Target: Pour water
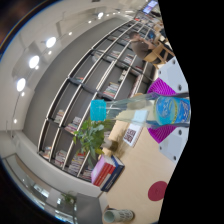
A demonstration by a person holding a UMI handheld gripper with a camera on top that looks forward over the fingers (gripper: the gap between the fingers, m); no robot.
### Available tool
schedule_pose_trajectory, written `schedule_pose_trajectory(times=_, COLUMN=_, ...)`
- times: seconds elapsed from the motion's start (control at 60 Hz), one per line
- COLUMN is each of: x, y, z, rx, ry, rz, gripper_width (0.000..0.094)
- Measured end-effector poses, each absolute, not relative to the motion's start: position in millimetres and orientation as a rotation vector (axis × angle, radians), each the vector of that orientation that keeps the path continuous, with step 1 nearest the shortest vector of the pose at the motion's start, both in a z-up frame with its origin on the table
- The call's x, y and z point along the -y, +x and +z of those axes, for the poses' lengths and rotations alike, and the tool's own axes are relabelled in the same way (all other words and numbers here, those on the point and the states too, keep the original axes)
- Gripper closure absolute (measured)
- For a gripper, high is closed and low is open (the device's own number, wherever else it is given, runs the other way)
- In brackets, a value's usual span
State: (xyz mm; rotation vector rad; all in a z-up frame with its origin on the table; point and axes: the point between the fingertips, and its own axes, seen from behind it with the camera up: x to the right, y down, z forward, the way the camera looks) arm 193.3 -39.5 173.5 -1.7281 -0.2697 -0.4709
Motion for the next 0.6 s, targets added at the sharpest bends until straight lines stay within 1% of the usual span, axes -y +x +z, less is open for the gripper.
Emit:
schedule_pose_trajectory(times=0.067, x=33, y=145, z=188, rx=0.402, ry=-1.702, rz=-0.546, gripper_width=0.0603)
schedule_pose_trajectory(times=0.267, x=22, y=19, z=198, rx=0.873, ry=-1.58, rz=-0.818, gripper_width=0.0599)
schedule_pose_trajectory(times=0.383, x=17, y=-35, z=186, rx=1.165, ry=-1.489, rz=-0.993, gripper_width=0.0598)
schedule_pose_trajectory(times=0.483, x=12, y=-68, z=171, rx=1.366, ry=-1.373, rz=-1.115, gripper_width=0.0598)
schedule_pose_trajectory(times=0.6, x=8, y=-98, z=172, rx=1.541, ry=-1.215, rz=-1.249, gripper_width=0.0598)
